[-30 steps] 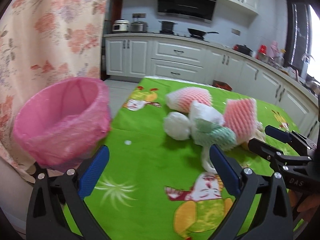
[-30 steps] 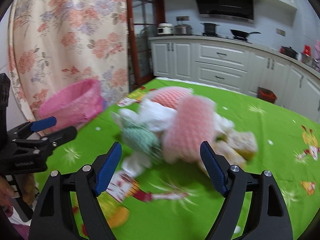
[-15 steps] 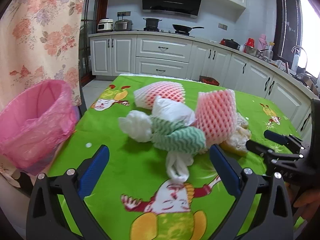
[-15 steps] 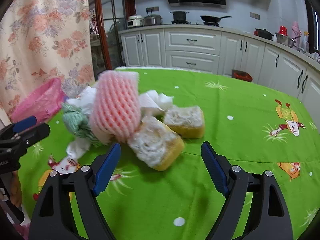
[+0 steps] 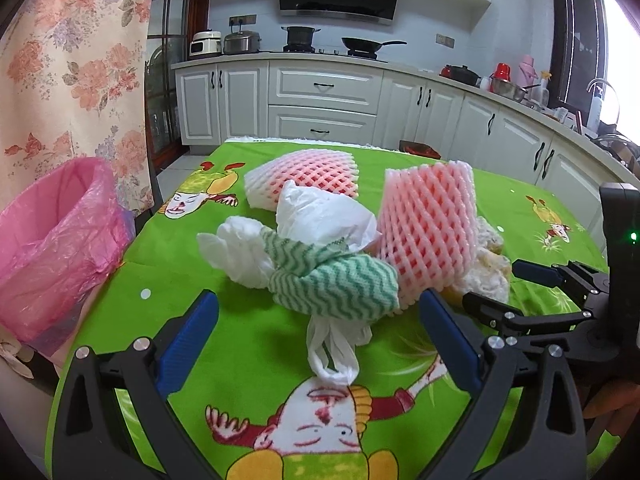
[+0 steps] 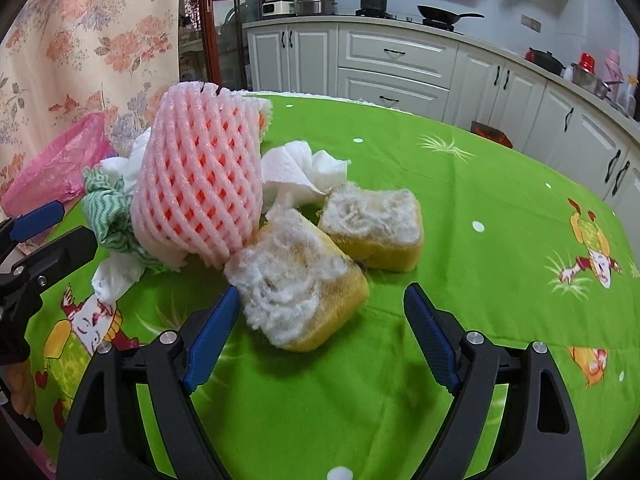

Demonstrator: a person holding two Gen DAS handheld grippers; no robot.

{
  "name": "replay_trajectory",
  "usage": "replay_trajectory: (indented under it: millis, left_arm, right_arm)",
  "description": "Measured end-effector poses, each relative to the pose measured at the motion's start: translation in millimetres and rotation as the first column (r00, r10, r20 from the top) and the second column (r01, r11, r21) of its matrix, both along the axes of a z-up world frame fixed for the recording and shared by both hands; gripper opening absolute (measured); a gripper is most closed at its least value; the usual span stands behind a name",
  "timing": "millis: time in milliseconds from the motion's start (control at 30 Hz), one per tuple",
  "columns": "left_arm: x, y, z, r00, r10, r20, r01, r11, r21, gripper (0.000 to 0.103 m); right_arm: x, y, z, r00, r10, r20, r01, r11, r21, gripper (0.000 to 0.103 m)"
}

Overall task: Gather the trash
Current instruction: 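Grasp the green-striped cloth with the left gripper while the right grasps a yellow sponge piece, then carry the cloth and sponge piece over the pink wastebasket and open both grippers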

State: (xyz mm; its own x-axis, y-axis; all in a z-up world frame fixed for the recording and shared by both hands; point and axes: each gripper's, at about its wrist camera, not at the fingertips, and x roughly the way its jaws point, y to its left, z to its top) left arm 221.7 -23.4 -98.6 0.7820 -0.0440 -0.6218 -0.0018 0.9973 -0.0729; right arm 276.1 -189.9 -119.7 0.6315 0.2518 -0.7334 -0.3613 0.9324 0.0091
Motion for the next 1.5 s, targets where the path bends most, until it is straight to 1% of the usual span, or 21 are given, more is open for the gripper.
replay_trajectory:
  millis: [167,233,300,333,367,400,433,600,700,767,1000,1233,1500]
  left_arm:
    - [11,-2,-1,1.0,0.0,0.0,0.0,1.0,-0.004,0.096]
    - [15,-3,-2,1.0,-0.009,-0.004,0.009,1.0,-0.016,0.091]
    - [18,-6,-4,1.0,-0.019,-0.01,0.019,1.0,-0.012,0.082]
    - [18,-7,-4,1.0,-0.027,-0.012,0.027,1.0,-0.008,0.075]
    - [19,-9,-5,0.999,-0.037,-0.016,0.037,0.999,-0.003,0.07]
    - [20,-10,-7,0.999,-0.05,-0.022,0.05,0.999,0.005,0.061]
    - [20,-13,-8,0.998,-0.062,-0.027,0.062,0.998,0.016,0.054]
    - [11,-23,-11,0.995,-0.099,-0.024,0.101,0.994,0.048,0.047]
    - [2,-25,-8,0.994,-0.112,-0.01,0.113,0.992,0.064,0.045]
    - [-5,-24,-5,0.993,-0.118,0.002,0.117,0.99,0.073,0.045]
    - [-27,-23,5,0.991,-0.128,0.027,0.125,0.988,0.094,0.045]
    - [-48,-28,10,0.988,-0.152,0.039,0.147,0.984,0.101,0.045]
    - [-63,-22,13,0.987,-0.154,0.051,0.149,0.985,0.091,0.045]
  right_arm:
    - [7,3,-4,0.999,0.019,-0.039,-0.019,1.0,0.005,0.08]
    - [8,2,-5,0.999,0.026,-0.045,-0.026,1.0,0.014,0.078]
    - [8,2,-4,0.998,0.041,-0.049,-0.04,0.999,0.029,0.072]
    - [8,2,-4,0.998,0.047,-0.05,-0.046,0.998,0.032,0.07]
    - [7,3,-4,0.997,0.056,-0.049,-0.054,0.998,0.034,0.065]
    - [6,4,-4,0.997,0.061,-0.047,-0.06,0.998,0.032,0.062]
    - [5,5,-3,0.997,0.062,-0.042,-0.061,0.998,0.026,0.062]
    - [0,4,0,0.998,0.058,-0.02,-0.057,0.998,0.029,0.055]
    - [-7,1,3,0.999,0.048,0.0,-0.048,0.998,0.039,0.05]
    - [-14,-4,5,0.999,0.036,0.017,-0.037,0.998,0.046,0.048]
    - [-36,-26,16,0.999,-0.017,0.031,0.013,0.991,0.129,0.048]
    - [-59,-31,31,0.998,-0.024,0.066,0.014,0.988,0.151,0.048]
    - [-80,-22,39,0.996,-0.006,0.091,-0.008,0.987,0.163,0.048]
